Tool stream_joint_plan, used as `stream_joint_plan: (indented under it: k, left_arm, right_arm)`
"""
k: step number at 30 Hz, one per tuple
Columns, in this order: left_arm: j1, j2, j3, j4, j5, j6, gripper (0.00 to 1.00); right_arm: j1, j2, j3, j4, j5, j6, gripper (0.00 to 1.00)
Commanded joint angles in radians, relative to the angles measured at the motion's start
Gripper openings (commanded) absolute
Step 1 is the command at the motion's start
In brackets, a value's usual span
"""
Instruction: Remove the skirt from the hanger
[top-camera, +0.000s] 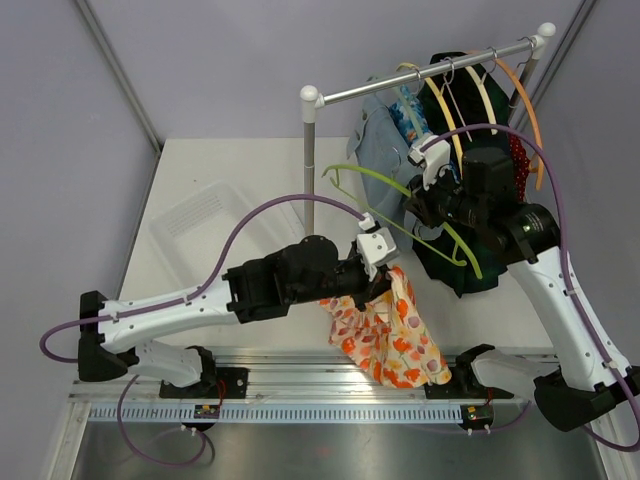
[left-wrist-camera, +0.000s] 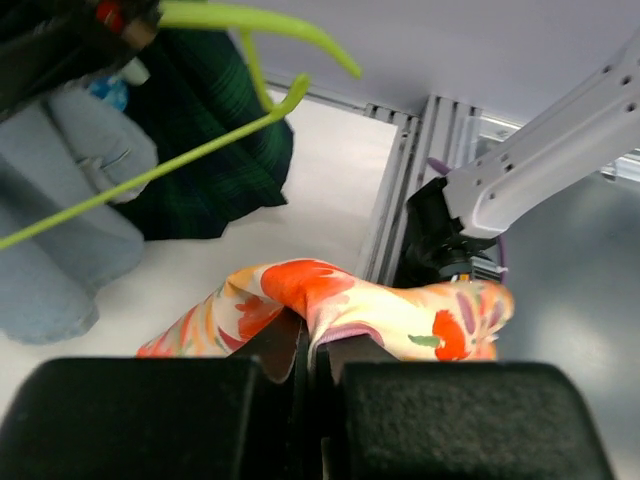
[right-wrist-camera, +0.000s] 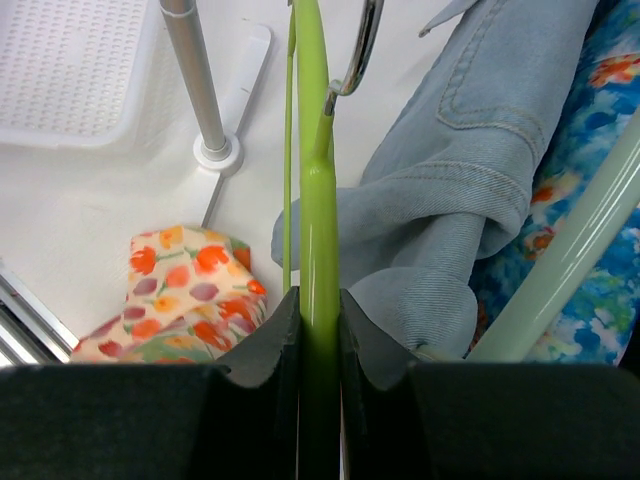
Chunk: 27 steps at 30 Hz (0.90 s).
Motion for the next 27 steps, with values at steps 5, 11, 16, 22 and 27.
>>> stream_joint_plan:
  k: [5, 11, 16, 22, 27]
  left_arm:
    - [0.098, -0.227, -0.243, 0.132, -0.170, -0.033, 0.00]
    - [0.314, -0.276, -0.412, 0.206, -0.153, -0.114, 0.00]
    - [0.367, -0.220, -0.449, 0.206, -0.136, -0.123, 0.11]
    - [0.378, -0.296, -0.452, 0.143, -0.136, -0.077, 0.88]
    - [0.379, -0.422, -0.454, 0.069, -0.165, 0.041, 0.99]
  right_arm:
    - [-0.004, 0.022, 0.071, 0.064, -0.035, -0.004, 0.00]
    - [-0.006, 0.097, 0.195, 0.058, -0.063, 0.033, 0.00]
    - [0.002, 0.176, 0.315, 0.045, -0.049, 0.080, 0.00]
    - [0.063, 0.220, 0.387, 0.055, 0.051, 0.076, 0.00]
    - [0.120, 0.272, 0.454, 0.069, 0.144, 0.060, 0.00]
